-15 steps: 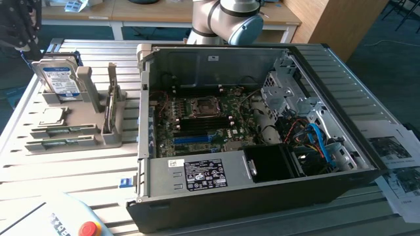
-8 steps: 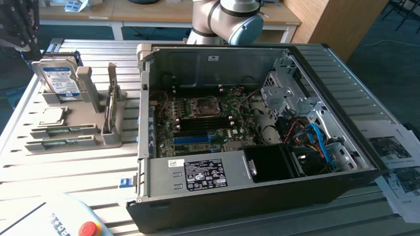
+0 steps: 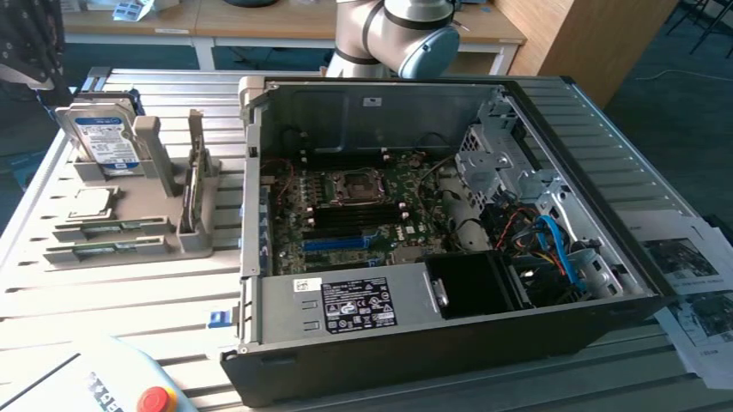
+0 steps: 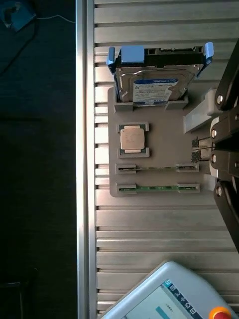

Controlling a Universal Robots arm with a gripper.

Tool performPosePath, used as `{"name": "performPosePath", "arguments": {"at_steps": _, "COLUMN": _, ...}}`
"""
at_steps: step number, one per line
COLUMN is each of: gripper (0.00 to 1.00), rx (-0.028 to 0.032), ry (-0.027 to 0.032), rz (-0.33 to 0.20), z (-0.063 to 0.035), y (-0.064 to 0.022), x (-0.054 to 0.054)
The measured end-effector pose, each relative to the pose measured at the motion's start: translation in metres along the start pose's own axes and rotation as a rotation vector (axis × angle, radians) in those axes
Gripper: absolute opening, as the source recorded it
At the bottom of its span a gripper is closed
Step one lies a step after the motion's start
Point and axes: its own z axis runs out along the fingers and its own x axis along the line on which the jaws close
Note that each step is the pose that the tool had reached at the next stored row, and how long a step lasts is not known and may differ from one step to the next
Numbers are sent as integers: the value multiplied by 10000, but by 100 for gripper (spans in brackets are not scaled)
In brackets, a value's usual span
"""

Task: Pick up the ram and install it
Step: 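Pick up the ram and move it above insertion slot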

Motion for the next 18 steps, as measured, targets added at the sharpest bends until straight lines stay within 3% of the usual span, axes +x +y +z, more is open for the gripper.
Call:
{"name": "performPosePath", "arguments": {"at_steps": 6, "gripper": 10, "rx": -13, "ry": 36, "rz": -786, "z": 1, "y": 0, "x": 0}}
{"name": "performPosePath", "arguments": {"at_steps": 16, "gripper": 10, "rx": -12, "ry": 38, "rz": -789, "z": 2, "y": 0, "x": 0}}
{"name": "performPosePath", "arguments": {"at_steps": 18, "gripper": 10, "rx": -11, "ry": 68, "rz": -787, "z": 18, "y": -1, "x": 0}}
